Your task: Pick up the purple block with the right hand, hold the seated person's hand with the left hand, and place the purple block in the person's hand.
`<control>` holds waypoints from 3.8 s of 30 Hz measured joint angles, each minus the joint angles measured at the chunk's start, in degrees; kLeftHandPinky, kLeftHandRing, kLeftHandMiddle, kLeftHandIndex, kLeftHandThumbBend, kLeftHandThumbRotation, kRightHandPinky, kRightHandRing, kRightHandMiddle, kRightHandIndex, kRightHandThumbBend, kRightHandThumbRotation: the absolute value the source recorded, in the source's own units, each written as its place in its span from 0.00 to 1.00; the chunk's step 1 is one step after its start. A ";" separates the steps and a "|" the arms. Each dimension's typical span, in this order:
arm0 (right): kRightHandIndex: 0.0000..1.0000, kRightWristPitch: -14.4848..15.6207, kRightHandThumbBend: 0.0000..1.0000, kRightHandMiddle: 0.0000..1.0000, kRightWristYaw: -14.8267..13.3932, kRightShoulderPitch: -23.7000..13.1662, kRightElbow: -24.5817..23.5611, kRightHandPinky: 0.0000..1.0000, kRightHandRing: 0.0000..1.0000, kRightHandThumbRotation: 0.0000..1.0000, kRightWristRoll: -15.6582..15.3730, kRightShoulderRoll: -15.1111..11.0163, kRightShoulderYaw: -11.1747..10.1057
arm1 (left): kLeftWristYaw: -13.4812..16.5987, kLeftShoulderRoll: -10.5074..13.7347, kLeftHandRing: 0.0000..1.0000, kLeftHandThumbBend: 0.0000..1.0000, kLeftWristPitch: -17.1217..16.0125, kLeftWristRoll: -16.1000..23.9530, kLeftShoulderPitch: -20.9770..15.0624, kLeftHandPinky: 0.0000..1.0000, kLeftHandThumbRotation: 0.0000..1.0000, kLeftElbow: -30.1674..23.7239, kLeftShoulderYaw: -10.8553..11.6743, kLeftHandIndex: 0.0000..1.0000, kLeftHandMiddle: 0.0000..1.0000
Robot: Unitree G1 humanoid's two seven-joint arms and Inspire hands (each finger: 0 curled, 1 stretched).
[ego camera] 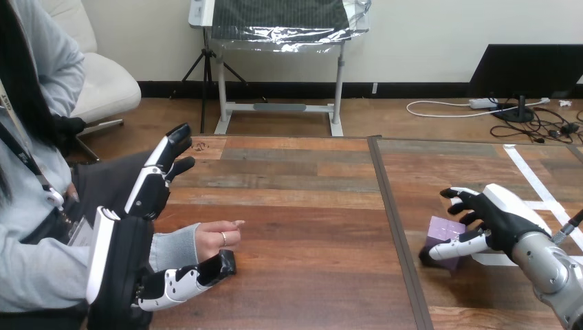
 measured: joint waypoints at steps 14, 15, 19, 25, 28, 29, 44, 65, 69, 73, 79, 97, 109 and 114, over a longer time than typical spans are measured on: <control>0.62 0.04 0.92 0.62 -4.02 0.59 0.00 0.52 0.57 0.00 -0.09 0.31 0.02 | -0.75 -0.01 0.92 1.00 1.32 -1.08 1.52 0.84 0.67 -1.52 -0.01 0.90 0.93; 0.61 0.04 0.91 0.61 -4.25 0.73 0.01 0.52 0.57 0.00 -0.09 0.36 0.03 | -0.77 -0.02 0.92 1.00 1.32 -1.08 1.58 0.84 0.67 -1.53 -0.01 0.90 0.93; 0.55 0.04 0.90 0.58 -5.33 1.10 0.00 0.51 0.55 0.00 -0.08 0.62 0.03 | -0.84 -0.02 0.92 1.00 1.61 -1.16 1.72 0.84 0.66 -1.55 -0.01 0.90 0.93; 0.50 0.04 0.88 0.55 -5.64 1.13 0.01 0.49 0.53 0.00 -0.11 0.70 0.11 | -1.02 -0.02 0.92 1.00 1.91 -1.25 1.72 0.84 0.66 -1.58 -0.01 0.90 0.93; 0.50 0.14 0.87 0.54 -5.69 1.13 0.01 0.48 0.52 0.00 -0.11 0.70 0.12 | -1.17 -0.02 0.92 1.00 1.91 -1.29 1.72 0.85 0.65 -1.61 -0.01 0.90 0.93; 0.50 0.25 0.87 0.54 -5.74 1.12 0.00 0.47 0.51 0.00 -0.11 0.70 0.13 | -1.20 -0.02 0.92 1.00 1.91 -1.29 1.72 0.85 0.65 -1.63 -0.01 0.90 0.93; 0.49 1.19 0.86 0.54 -6.09 1.07 0.00 0.46 0.52 0.00 0.16 0.74 0.04 | -1.22 -0.06 0.91 1.00 1.91 -1.28 1.72 0.85 0.64 -2.10 0.00 0.90 0.92; 0.50 -0.30 0.86 0.51 -6.60 1.24 0.03 0.44 0.49 0.00 2.55 1.57 -0.75 | -1.31 -0.06 0.92 1.00 3.86 -1.27 1.78 0.84 0.63 -3.68 -0.01 0.90 0.93; 0.50 -0.65 0.86 0.51 -6.60 1.24 0.03 0.43 0.48 0.00 3.19 1.92 -1.01 | -1.29 -0.07 0.92 1.00 4.41 -1.05 1.78 0.84 0.63 -4.05 0.10 0.90 0.92; 0.50 -0.72 0.86 0.50 -6.60 1.24 0.02 0.41 0.47 0.00 3.97 2.48 -1.55 | -1.24 -0.07 0.92 1.00 4.98 -0.67 1.78 0.84 0.63 -4.13 0.21 0.90 0.92; 0.50 -0.73 0.85 0.50 -6.60 1.23 0.02 0.39 0.45 0.00 4.58 3.15 -2.20 | -0.65 -0.05 0.92 1.00 6.22 1.47 1.80 0.85 0.62 -4.17 0.52 0.90 0.92; 0.51 -1.67 0.84 0.51 -5.90 1.23 -0.47 0.40 0.46 0.00 7.11 3.61 -3.83 | 1.98 0.16 0.94 1.00 15.26 9.14 4.22 0.89 0.51 -9.66 2.39 0.90 0.92; 0.51 -1.69 0.83 0.51 -5.05 1.19 -2.72 0.36 0.43 0.00 9.06 4.15 -4.98 | 5.14 2.01 0.92 1.00 20.52 14.46 5.13 0.89 0.46 -11.14 3.24 0.88 0.90; 0.51 -1.67 0.83 0.50 -5.04 1.16 -4.01 0.36 0.43 0.00 9.20 4.94 -5.18 | 7.12 2.98 0.91 1.00 21.76 16.83 5.09 0.88 0.44 -11.05 3.44 0.87 0.89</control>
